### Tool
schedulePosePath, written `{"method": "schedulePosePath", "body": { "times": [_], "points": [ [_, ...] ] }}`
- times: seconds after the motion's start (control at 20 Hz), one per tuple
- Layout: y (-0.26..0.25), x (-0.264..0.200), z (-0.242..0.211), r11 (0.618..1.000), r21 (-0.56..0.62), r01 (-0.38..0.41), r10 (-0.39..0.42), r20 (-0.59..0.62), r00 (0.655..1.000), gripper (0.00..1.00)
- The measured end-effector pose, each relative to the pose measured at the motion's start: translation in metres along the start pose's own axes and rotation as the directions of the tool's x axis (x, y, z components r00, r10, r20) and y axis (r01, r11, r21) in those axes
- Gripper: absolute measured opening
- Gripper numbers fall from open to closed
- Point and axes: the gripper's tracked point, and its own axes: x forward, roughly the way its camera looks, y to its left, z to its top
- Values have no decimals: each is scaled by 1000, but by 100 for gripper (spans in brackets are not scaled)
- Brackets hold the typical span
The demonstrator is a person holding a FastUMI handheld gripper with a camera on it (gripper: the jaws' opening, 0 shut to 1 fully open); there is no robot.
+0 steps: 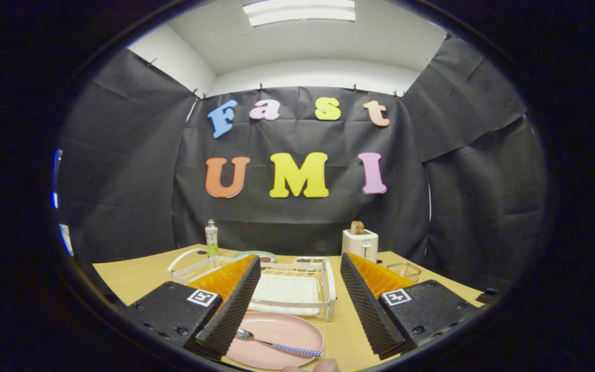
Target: Take the plate from the dish rack, then take the spoon from the basket and place it into the plate.
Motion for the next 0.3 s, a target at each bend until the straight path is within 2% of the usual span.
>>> {"method": "schedulePosePath", "body": {
  "times": [0.3],
  "points": [
    [-1, 0, 0, 1000, -2, 10, -11, -1, 1000, 100]
  ]
}}
